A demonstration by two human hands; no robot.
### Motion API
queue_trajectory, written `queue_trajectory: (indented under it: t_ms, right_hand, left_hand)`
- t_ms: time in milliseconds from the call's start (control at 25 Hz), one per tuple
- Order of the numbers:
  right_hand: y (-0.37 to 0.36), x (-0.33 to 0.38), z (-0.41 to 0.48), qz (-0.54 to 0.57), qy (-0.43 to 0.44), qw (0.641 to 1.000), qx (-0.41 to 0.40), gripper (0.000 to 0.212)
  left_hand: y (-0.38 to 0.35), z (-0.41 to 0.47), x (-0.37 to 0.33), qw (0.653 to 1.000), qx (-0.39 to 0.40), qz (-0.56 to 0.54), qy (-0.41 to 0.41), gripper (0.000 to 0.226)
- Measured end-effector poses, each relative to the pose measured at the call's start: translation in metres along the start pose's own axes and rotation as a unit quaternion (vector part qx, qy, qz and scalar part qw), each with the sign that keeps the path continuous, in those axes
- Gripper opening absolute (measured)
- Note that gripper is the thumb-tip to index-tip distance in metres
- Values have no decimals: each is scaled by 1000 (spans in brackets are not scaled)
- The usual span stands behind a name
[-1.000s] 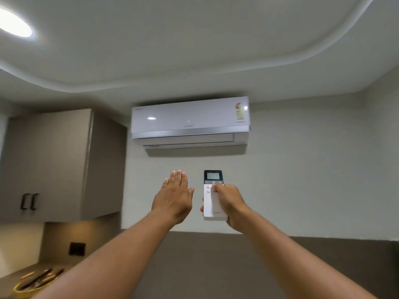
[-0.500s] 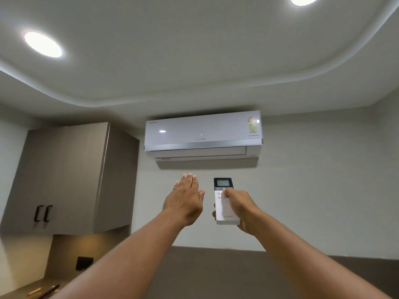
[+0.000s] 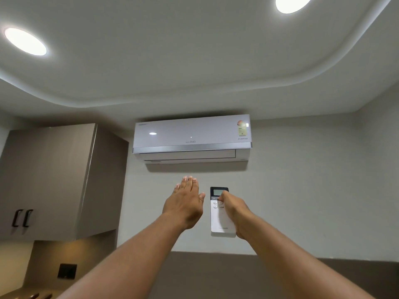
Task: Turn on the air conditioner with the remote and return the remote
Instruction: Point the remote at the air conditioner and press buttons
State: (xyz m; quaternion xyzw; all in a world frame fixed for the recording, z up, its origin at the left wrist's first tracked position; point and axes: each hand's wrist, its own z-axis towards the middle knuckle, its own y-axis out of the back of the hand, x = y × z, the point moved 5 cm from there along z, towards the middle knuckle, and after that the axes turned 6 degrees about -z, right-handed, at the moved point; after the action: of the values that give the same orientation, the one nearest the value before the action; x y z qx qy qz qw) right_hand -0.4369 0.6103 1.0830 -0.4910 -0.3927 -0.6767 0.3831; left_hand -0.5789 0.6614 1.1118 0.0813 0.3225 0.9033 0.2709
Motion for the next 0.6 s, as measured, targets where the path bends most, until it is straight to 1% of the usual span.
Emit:
queue_trajectory:
  t_ms: [400, 600]
  right_hand:
    - [11, -4, 5, -57, 10, 998, 19, 22]
    - [5, -7, 6, -58, 16, 998, 29, 20]
  left_hand:
    - [-17, -4, -7, 1000, 12, 1, 15, 61]
    - [-15, -10, 2, 1000, 13, 10, 23, 61]
